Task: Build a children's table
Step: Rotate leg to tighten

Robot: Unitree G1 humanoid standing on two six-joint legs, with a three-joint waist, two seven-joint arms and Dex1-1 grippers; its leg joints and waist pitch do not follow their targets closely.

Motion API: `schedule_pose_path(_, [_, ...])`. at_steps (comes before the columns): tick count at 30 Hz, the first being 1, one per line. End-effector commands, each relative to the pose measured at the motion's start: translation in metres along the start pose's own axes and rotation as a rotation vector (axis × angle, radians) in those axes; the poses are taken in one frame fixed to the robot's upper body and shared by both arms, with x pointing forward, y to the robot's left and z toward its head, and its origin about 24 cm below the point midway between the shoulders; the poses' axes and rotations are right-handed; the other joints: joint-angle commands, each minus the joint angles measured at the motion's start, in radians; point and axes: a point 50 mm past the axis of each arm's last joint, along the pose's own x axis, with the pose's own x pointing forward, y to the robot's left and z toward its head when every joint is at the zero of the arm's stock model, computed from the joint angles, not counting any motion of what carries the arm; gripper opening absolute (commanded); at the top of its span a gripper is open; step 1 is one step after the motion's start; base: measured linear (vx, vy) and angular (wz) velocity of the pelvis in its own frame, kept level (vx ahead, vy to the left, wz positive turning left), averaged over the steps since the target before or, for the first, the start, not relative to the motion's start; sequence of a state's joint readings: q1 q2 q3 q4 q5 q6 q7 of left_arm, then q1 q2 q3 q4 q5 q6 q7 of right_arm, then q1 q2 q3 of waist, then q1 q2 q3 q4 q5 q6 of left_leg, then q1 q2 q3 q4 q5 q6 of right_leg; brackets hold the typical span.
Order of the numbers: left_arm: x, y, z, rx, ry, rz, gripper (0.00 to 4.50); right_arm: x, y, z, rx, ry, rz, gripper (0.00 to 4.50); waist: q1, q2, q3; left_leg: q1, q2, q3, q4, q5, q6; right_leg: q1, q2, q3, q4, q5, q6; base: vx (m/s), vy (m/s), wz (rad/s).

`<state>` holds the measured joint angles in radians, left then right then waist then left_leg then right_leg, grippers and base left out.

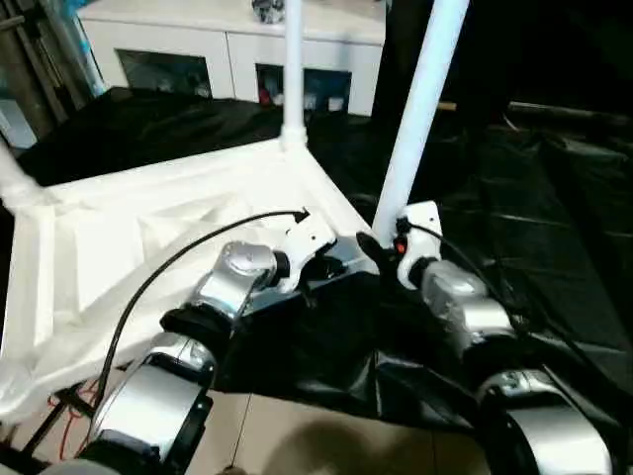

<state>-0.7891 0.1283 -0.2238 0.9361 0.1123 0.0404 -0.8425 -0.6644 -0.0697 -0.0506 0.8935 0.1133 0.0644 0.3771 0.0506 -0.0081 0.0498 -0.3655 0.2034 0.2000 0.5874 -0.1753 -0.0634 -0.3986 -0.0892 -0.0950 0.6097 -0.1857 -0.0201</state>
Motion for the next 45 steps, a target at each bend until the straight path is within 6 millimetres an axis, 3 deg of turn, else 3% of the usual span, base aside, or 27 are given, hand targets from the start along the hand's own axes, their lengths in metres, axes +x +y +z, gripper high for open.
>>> schedule_pose_path(1, [0.013,-0.009,0.027,0.046,-0.087,-0.042,0.00,0.004,0.021,-0.030,0.009,0.117,0.057,3.02,-0.002,0.001,-0.059,0.011,0.033,-0.021,-0.072,-0.262,0.018,0.042,-0.068,0.056,-0.092,-0.282,-0.193,0.000,0.000,0.00])
schedule_pose_path(3, [0.012,-0.011,0.025,0.058,-0.091,-0.080,0.00,0.005,0.022,-0.024,0.040,0.091,0.094,3.37,-0.002,-0.002,-0.060,0.010,0.033,-0.020,-0.071,-0.257,0.029,0.044,-0.067,0.057,-0.089,-0.262,-0.200,0.000,0.000,0.00])
schedule_pose_path(6, [0.009,-0.013,0.022,0.066,-0.093,-0.119,0.00,0.004,0.021,-0.020,0.020,0.082,0.131,3.54,-0.002,0.000,-0.060,0.008,0.033,-0.020,-0.071,-0.248,0.037,0.046,-0.068,0.057,-0.087,-0.249,-0.206,0.000,0.000,0.00])
schedule_pose_path(8, [0.002,-0.013,0.015,0.079,-0.079,-0.175,0.00,0.000,0.023,-0.019,-0.037,0.078,0.247,3.74,-0.003,-0.001,-0.062,0.004,0.033,-0.020,-0.069,-0.232,0.050,0.050,-0.067,0.057,-0.083,-0.216,-0.213,0.000,0.000,0.00])
schedule_pose_path(13, [-0.009,-0.010,0.007,0.088,-0.060,-0.220,0.00,-0.012,0.022,-0.018,-0.105,0.053,0.417,3.74,0.002,0.002,-0.063,0.006,0.038,-0.016,-0.066,-0.203,0.078,0.051,-0.066,0.057,-0.073,-0.130,-0.245,0.000,0.000,0.00])
schedule_pose_path(19, [-0.020,-0.008,0.002,0.120,-0.069,-0.285,0.00,-0.031,0.014,-0.019,-0.151,0.068,0.593,3.74,0.015,0.000,-0.059,0.009,0.041,-0.016,-0.070,-0.244,0.064,0.050,-0.066,0.056,-0.081,-0.220,-0.229,0.000,0.000,0.00])
schedule_pose_path(25, [-0.025,-0.010,-0.001,0.116,-0.066,-0.352,0.00,-0.046,0.005,-0.022,-0.158,0.129,0.685,3.74,0.021,-0.002,-0.061,0.007,0.041,-0.015,-0.068,-0.218,0.068,0.050,-0.066,0.056,-0.077,-0.191,-0.234,0.000,0.000,0.00])
schedule_pose_path(36, [-0.030,-0.012,-0.004,0.109,-0.048,-0.414,0.00,-0.057,0.002,-0.026,-0.142,0.191,0.762,2.84,0.035,-0.003,-0.060,0.011,0.042,-0.016,-0.070,-0.223,0.053,0.047,-0.069,0.057,-0.081,-0.228,-0.219,0.000,0.000,0.00])
schedule_pose_path(42, [-0.030,-0.012,-0.005,0.108,-0.047,-0.414,0.00,-0.057,0.003,-0.027,-0.135,0.192,0.759,2.70,0.035,-0.004,-0.061,0.010,0.041,-0.016,-0.068,-0.217,0.051,0.048,-0.069,0.057,-0.080,-0.222,-0.218,0.000,0.000,0.00])
schedule_pose_path(45, [-0.028,-0.011,-0.004,0.096,-0.050,-0.381,0.00,-0.052,0.001,-0.029,-0.113,0.182,0.670,2.69,0.035,-0.004,-0.060,0.010,0.041,-0.016,-0.069,-0.218,0.050,0.047,-0.069,0.057,-0.081,-0.226,-0.217,0.000,0.000,0.00])
